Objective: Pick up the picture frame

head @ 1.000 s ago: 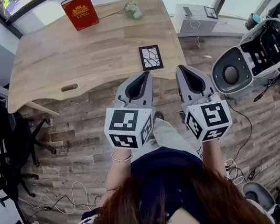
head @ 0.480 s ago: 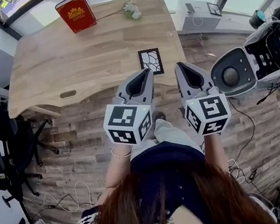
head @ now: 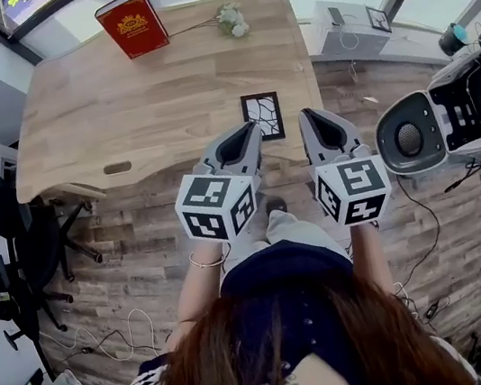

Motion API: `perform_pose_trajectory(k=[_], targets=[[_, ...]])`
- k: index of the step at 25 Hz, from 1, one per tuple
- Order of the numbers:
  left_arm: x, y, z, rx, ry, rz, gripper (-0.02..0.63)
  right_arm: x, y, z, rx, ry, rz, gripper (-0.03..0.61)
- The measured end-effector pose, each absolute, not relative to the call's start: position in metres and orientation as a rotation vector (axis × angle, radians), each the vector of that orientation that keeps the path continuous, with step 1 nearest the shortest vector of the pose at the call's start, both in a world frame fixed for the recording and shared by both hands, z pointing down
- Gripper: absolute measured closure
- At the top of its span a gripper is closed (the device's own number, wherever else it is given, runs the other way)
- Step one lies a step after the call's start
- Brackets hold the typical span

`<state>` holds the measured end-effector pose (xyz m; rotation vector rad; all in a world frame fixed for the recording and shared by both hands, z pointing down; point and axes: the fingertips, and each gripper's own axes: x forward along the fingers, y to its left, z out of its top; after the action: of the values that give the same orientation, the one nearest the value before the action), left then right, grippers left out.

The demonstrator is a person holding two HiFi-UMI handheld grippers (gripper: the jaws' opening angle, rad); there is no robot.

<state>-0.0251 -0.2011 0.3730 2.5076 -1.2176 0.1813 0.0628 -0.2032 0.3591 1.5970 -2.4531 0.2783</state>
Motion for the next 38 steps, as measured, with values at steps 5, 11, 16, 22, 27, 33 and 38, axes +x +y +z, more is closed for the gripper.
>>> perform_pose_trajectory(k=[5,11,16,22,27,33,38], targets=[[-0.024,-0.218,0.39,2.479,-1.221,0.195,0.584,0.065,-0.221,0.376,1.561,-2.426,0.3,0.552],[-0.024,-0.236,0.415,2.435,-1.226,0.237,0.583,0.064,-0.239,0.401,1.506,-2.399,0.341,0.552],[-0.023,-0.249,0.436,2.4,-1.21,0.249,0.583,0.064,-0.254,0.422,1.459,-2.376,0.374,0.551],[-0.025,-0.26,0.465,2.359,-1.207,0.29,0.583,0.065,-0.265,0.449,1.401,-2.352,0.431,0.551],[-0.029,-0.272,0.491,2.309,-1.193,0.323,0.583,0.058,-0.279,0.474,1.34,-2.329,0.482,0.551],[-0.031,-0.284,0.524,2.265,-1.172,0.373,0.581,0.053,-0.288,0.507,1.271,-2.274,0.527,0.551],[-0.034,-0.294,0.545,2.221,-1.173,0.415,0.581,0.053,-0.296,0.528,1.235,-2.236,0.569,0.548]])
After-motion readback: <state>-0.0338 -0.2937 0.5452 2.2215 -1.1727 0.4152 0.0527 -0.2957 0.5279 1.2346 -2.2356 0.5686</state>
